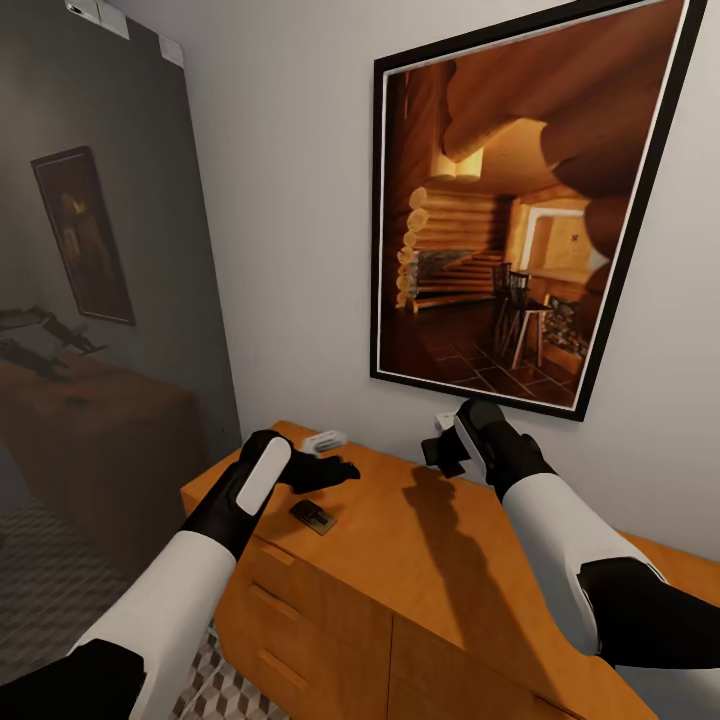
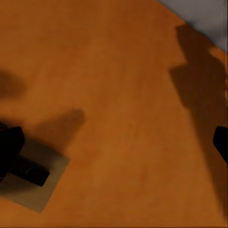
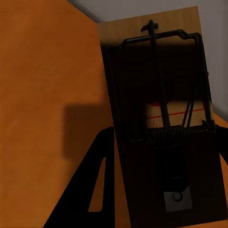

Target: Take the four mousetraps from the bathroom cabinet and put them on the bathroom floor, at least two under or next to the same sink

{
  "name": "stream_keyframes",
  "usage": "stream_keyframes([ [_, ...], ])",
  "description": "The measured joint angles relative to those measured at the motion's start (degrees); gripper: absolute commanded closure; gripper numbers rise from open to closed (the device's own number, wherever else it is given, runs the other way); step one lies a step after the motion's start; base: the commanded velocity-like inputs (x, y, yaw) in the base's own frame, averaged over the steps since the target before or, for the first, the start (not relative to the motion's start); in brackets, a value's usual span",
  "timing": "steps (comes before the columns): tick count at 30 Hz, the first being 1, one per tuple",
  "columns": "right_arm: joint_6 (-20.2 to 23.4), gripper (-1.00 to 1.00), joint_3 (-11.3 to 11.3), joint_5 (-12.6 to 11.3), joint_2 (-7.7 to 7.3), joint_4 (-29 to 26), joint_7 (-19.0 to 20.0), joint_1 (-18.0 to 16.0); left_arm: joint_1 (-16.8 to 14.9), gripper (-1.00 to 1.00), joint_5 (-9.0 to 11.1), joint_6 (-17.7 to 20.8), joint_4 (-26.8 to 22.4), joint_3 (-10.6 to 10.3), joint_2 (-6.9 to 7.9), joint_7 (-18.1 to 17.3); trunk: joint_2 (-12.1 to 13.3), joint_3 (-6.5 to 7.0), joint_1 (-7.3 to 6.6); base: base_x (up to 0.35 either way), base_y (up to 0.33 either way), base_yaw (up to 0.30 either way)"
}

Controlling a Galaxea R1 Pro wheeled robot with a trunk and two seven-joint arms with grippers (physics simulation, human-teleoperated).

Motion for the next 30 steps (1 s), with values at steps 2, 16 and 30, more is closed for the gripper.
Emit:
stream_keyframes([
  [2, 0.0, 1.00, 0.0, 0.0, 0.00, 0.0, 0.0, 0.0, 0.0, -1.00, 0.7, 0.0, 0.0, 0.0, 0.00, -0.6, 0.0, 0.00, 0.00, 0.000, 0.000, 0.000],
  [16, 0.0, 1.00, 0.0, 0.0, -0.02, 0.0, 0.0, 0.0, 0.0, -1.00, 1.5, 0.0, 0.0, 0.0, -0.03, -5.0, 0.0, 0.00, 0.00, 0.000, 0.101, 0.000],
  [30, 0.0, 1.00, 0.0, -0.1, -0.01, 0.0, 0.0, 0.0, 0.0, -1.00, 1.8, 0.1, -0.2, -0.1, -0.10, -1.4, 0.0, 0.00, -0.01, 0.000, 0.293, -0.012],
])
